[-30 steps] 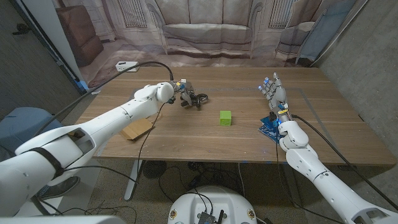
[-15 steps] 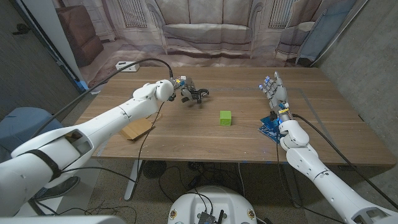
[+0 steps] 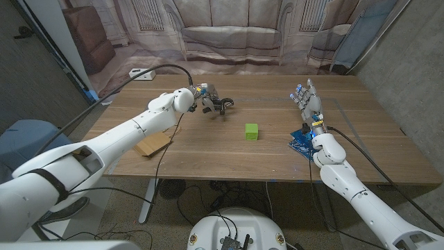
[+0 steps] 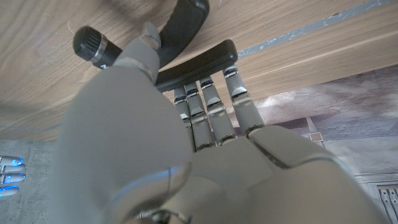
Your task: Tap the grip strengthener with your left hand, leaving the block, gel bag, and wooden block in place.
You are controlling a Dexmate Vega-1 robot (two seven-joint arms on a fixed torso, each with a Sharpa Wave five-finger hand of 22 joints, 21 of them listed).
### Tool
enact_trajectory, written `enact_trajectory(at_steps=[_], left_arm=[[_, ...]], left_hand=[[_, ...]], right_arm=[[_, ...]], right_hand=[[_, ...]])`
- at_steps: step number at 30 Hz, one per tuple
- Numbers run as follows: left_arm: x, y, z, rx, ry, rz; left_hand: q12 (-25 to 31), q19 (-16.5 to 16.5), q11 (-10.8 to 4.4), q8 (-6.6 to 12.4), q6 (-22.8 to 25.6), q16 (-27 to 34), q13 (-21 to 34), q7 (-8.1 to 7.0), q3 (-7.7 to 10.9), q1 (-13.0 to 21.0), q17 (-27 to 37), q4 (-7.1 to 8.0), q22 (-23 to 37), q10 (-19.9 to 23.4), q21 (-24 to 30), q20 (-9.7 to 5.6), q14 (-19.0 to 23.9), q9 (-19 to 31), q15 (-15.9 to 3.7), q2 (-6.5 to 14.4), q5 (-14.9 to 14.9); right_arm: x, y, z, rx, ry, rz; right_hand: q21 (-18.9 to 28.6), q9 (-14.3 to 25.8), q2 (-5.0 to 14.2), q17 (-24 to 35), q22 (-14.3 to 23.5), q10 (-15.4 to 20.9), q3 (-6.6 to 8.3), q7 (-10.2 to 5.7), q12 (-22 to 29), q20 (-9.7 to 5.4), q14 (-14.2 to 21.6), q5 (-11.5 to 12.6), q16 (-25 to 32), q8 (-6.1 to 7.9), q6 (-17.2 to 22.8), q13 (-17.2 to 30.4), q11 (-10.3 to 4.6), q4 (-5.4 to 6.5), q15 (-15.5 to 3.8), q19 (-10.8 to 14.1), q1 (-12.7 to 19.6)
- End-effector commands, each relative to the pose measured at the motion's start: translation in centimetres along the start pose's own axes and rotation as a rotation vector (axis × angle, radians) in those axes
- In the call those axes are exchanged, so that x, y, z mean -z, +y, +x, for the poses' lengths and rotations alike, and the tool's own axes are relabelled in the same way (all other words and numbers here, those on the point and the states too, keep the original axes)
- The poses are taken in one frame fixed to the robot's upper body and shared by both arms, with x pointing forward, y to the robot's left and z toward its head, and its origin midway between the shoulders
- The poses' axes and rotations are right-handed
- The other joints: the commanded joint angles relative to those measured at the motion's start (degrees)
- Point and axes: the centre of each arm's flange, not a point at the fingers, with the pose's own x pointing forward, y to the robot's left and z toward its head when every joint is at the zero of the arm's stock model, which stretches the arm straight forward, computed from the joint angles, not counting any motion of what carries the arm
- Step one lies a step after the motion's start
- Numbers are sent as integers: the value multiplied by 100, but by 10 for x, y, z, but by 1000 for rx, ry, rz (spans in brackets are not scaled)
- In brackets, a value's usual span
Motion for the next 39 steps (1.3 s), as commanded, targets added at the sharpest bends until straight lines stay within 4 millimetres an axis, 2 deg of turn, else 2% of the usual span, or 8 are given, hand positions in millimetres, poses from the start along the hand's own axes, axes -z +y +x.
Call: enact_trajectory(at_steps=[1,12,22,28,39], left_arm=[[1,0,-1,-9,-2,-40],[1,0,-1,-11,-1,-41],[0,-1,-1,-19,7,-36],[-1,-2,-2,-7,6,-24],[-3,-3,-3,-7,-3,-27]], left_hand=[[90,1191,-33,67,181,86,54,32,696,1037,7,-36,22,227,140,-1041,841,27,-738,907,46],[172,1474,-42,145,538,97,99,35,801,1127,2,-4,26,561,326,-1110,1158,38,-779,921,46],[200,1567,-124,212,810,102,132,17,868,1182,10,0,24,704,408,-1148,1320,41,-819,942,39],[239,1613,-201,250,977,102,164,-52,902,1204,14,1,22,844,459,-1147,1419,44,-806,935,32],[263,1657,-169,261,1091,111,218,-70,934,1215,16,4,19,939,519,-1176,1572,49,-849,912,28]], right_arm=[[0,0,1,4,-5,1],[-1,0,-1,8,-8,0],[0,0,-5,12,-6,0],[0,-1,-5,12,-4,2],[0,-1,-5,9,-2,2]], right_hand=[[-22,9,7,17,15,46,-35,2,-4,-3,40,0,-6,7,42,30,-19,4,30,50,50],[-23,9,11,18,15,44,-36,2,-5,-3,37,1,-10,6,40,30,-19,5,36,54,50],[-24,9,9,20,15,44,-41,6,-6,-3,38,1,-13,7,43,30,-11,8,31,57,43],[-25,9,11,21,15,53,-43,3,-3,-4,39,1,-13,7,42,30,-12,11,35,58,39],[-28,9,10,21,15,48,-45,1,-5,-4,39,1,-17,6,43,31,-15,10,33,58,40]])
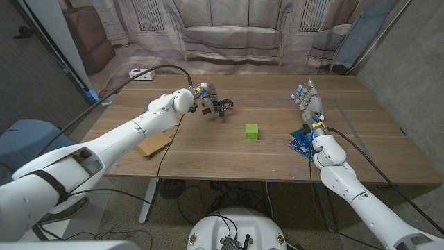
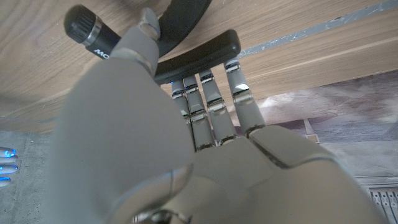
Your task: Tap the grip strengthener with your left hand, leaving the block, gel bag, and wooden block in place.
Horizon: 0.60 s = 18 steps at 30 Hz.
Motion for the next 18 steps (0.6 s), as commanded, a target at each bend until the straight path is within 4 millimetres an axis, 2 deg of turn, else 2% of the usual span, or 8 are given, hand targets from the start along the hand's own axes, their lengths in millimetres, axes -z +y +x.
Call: enact_trajectory(at_steps=[1,4,8,18], left_arm=[[-2,-2,-1,3,-9,3],[-4,-1,-1,6,-12,4],[-6,-2,-1,2,-15,4],[-7,-2,-3,-7,-4,-11]], left_hand=[[14,1346,-361,1,389,12,79,-124,936,1060,26,9,17,432,61,-1282,986,31,-1051,1063,28],[0,1348,-359,-39,316,-7,94,-82,941,1047,27,21,17,412,75,-1292,975,32,-1065,1062,26],[-17,1398,-276,-57,301,-15,112,-45,954,1049,29,19,16,386,111,-1323,994,35,-1064,1060,25],[-33,1575,-275,-47,396,-28,160,-34,1008,1130,54,-14,20,380,223,-1430,1002,39,-1037,1075,23]], right_arm=[[-1,-1,-1,-3,2,1],[-1,-2,-1,-3,0,0],[-2,-3,-1,-2,1,1],[-2,-4,-1,-6,1,3]], right_hand=[[-28,10,11,22,15,49,-22,5,-5,-2,30,1,-16,6,43,31,-15,-14,22,58,39],[-29,10,13,20,15,50,-19,6,-4,-6,32,2,-17,6,42,31,-10,-18,21,57,48],[-29,10,13,20,16,49,-19,8,-5,-3,28,2,-20,4,39,31,-8,-18,17,58,48],[-29,10,15,23,16,44,-23,8,-7,-4,34,2,-19,7,44,31,-11,-12,22,60,38]])
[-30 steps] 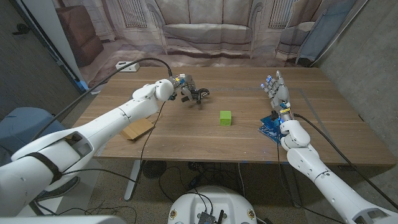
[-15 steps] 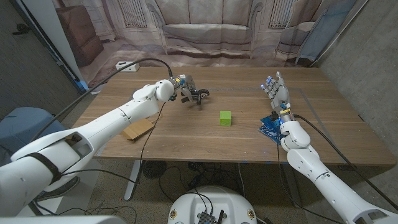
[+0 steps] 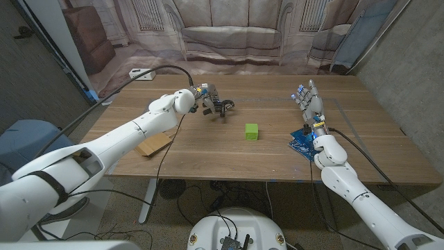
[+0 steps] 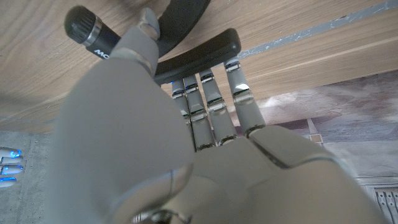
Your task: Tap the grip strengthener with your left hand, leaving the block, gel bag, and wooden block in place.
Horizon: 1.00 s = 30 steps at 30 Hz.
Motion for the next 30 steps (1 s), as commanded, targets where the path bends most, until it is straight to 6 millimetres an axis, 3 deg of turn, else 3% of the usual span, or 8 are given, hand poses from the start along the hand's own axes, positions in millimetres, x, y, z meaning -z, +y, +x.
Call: enact_trajectory(at_steps=[1,10,16,22,30], left_arm=[[-3,-1,-2,-11,6,-13],[-3,-1,0,-14,12,4],[-3,-2,3,6,15,15],[-2,-1,4,14,16,22],[-1,-2,5,17,18,22]], left_hand=[[-5,1545,-288,15,394,1,160,-64,1012,1137,26,-17,18,331,73,-1457,985,33,-1021,1076,35],[-6,1505,-322,-9,393,-4,200,-89,1034,1155,45,-1,22,351,96,-1442,992,33,-1017,1080,30],[-89,1190,-347,-118,208,-91,265,-128,1054,1109,61,31,31,196,45,-1329,782,43,-939,1089,53],[-214,1032,-256,-241,-4,-146,318,-37,918,695,60,229,45,-17,74,-1258,567,58,-804,1027,47],[-289,910,-188,-301,-104,-168,344,-22,827,419,48,321,43,-131,74,-1199,453,64,-739,972,33]], right_arm=[[0,-2,1,-4,2,3],[2,-3,1,-1,6,4],[2,-3,0,4,7,4],[2,-3,-1,6,6,3],[3,-3,-2,11,4,5]], right_hand=[[0,10,14,23,16,49,-24,5,-5,-2,33,2,-20,5,40,31,-16,-12,20,60,39],[-2,10,14,21,16,52,-23,3,-5,-3,35,3,-22,6,43,31,-7,-17,23,58,46],[-2,10,16,22,16,51,-24,2,-5,-4,32,3,-24,7,45,31,-10,-14,20,60,43],[-3,10,17,23,16,48,-25,0,-6,-2,33,3,-25,6,45,31,-11,-14,26,59,43],[-3,10,24,24,16,49,-24,6,-6,0,33,3,-26,6,46,31,-16,-12,17,60,42]])
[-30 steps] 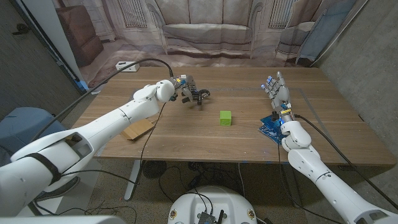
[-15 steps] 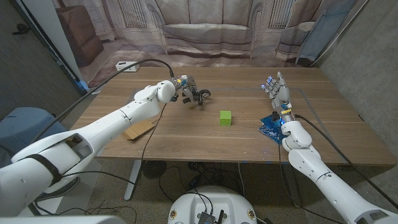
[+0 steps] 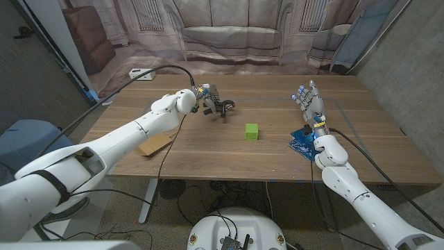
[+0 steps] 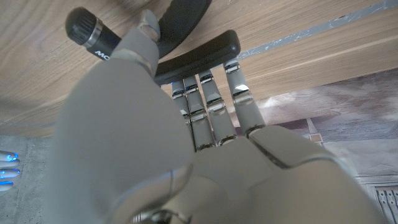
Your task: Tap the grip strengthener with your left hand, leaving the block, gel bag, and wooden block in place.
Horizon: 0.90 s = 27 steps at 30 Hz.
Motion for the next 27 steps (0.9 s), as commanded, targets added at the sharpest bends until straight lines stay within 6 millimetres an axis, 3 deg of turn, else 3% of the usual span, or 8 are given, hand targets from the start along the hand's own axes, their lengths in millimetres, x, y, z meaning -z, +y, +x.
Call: enact_trajectory(at_steps=[1,18,27], left_arm=[[2,0,3,10,3,9],[3,1,2,22,6,28],[2,1,1,39,4,46]], left_hand=[[-32,1026,-36,-26,-56,-20,45,0,817,413,11,333,15,4,24,-1071,533,8,-593,943,41],[-127,985,0,-88,-137,-2,56,16,619,-149,-9,530,4,-51,76,-1023,485,21,-557,844,3],[-265,763,53,-191,-357,-75,44,19,543,-376,-6,537,-7,-243,29,-924,131,20,-455,785,0]], right_arm=[[2,0,-2,8,-2,2],[4,0,-2,4,0,6],[3,-1,-3,1,1,4]], right_hand=[[-4,10,23,24,16,54,-25,6,-4,-2,33,3,-3,6,45,31,-14,-11,15,59,40],[-5,10,27,24,16,54,-25,-2,-5,1,39,4,-4,5,43,31,-11,-12,20,60,44],[-6,10,28,23,16,53,-24,3,-5,0,35,5,-8,6,45,31,-8,-15,17,59,50]])
